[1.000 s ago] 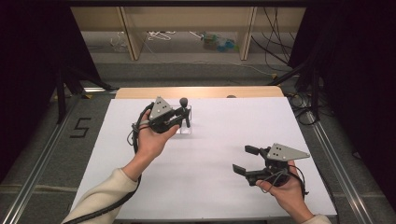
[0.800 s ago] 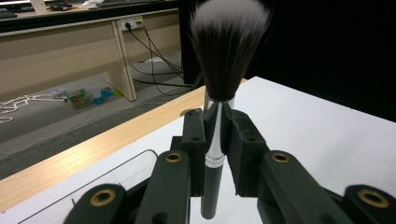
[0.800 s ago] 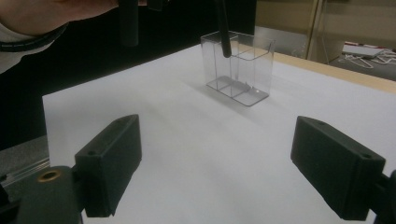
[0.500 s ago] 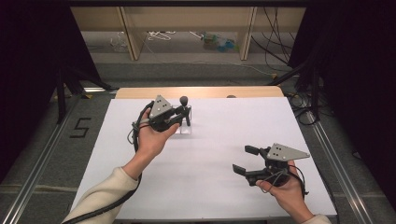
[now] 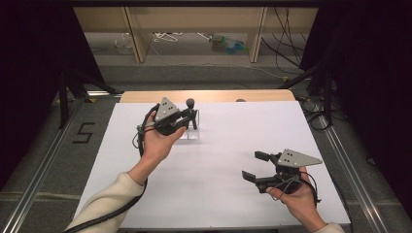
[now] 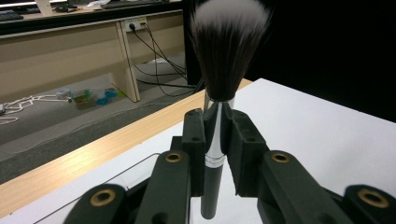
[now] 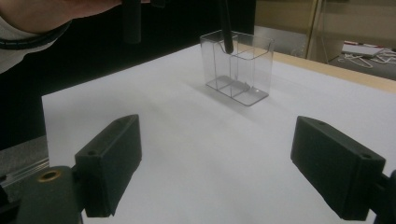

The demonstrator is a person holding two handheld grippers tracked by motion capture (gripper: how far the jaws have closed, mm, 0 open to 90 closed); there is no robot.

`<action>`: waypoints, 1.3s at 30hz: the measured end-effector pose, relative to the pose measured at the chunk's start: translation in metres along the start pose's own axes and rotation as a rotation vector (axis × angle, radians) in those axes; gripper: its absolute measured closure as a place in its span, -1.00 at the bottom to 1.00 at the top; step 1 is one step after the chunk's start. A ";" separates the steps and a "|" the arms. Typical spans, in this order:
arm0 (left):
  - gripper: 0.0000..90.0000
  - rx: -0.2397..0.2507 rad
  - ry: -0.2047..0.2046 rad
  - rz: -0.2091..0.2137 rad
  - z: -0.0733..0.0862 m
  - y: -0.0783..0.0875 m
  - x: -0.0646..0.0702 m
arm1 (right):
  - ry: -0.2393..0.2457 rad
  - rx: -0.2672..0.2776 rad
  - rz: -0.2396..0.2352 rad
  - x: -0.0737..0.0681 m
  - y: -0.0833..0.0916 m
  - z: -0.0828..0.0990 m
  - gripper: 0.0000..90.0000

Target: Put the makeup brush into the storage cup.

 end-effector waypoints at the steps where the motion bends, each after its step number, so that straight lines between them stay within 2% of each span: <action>1: 0.73 0.000 0.001 -0.001 0.000 0.000 0.000 | 0.000 -0.001 -0.001 0.000 0.000 0.000 -0.62; 12: 0.73 -0.003 0.000 0.001 0.000 -0.001 -0.002 | -0.008 -0.009 -0.003 0.000 0.000 0.001 -0.62; 17: 0.73 -0.003 0.001 0.001 -0.001 -0.002 -0.003 | -0.001 0.005 -0.008 0.000 -0.001 0.000 -0.62; 18: 0.73 -0.003 0.002 0.001 -0.001 -0.002 -0.003 | -0.022 -0.015 -0.015 -0.002 0.000 0.002 -0.62; 20: 0.73 -0.004 0.004 0.002 -0.001 -0.002 -0.003 | -0.021 -0.016 -0.013 -0.002 0.000 0.002 -0.62; 21: 0.73 -0.004 0.006 0.003 -0.001 -0.003 -0.003 | -0.004 -0.006 -0.008 0.000 -0.001 0.001 -0.62; 31: 0.73 -0.005 0.003 0.001 -0.001 -0.004 -0.005 | -0.003 -0.008 -0.005 0.000 -0.001 0.001 -0.62; 33: 0.73 -0.006 0.003 -0.001 -0.002 -0.004 -0.005 | -0.002 -0.021 0.000 0.001 0.000 0.002 -0.62; 34: 0.73 -0.003 -0.011 0.001 -0.003 -0.005 -0.007 | -0.013 -0.034 -0.004 0.000 0.000 0.003 -0.62; 35: 0.73 -0.005 0.006 0.009 -0.002 -0.006 -0.005 | -0.013 -0.033 -0.004 0.000 0.000 0.003 -0.62; 39: 0.73 -0.004 0.006 0.009 -0.002 -0.006 -0.006 | -0.008 -0.025 -0.002 0.000 0.000 0.003 -0.62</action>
Point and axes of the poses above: each handheld gripper's, and its own axes: y roughly backward along the jaws, z roughly out of its underside, x roughly to its right, the point moved 9 cm from there along -y, roughly forward along the jaws, and after that the axes turned 14 degrees about z, right-handed, at the moved point
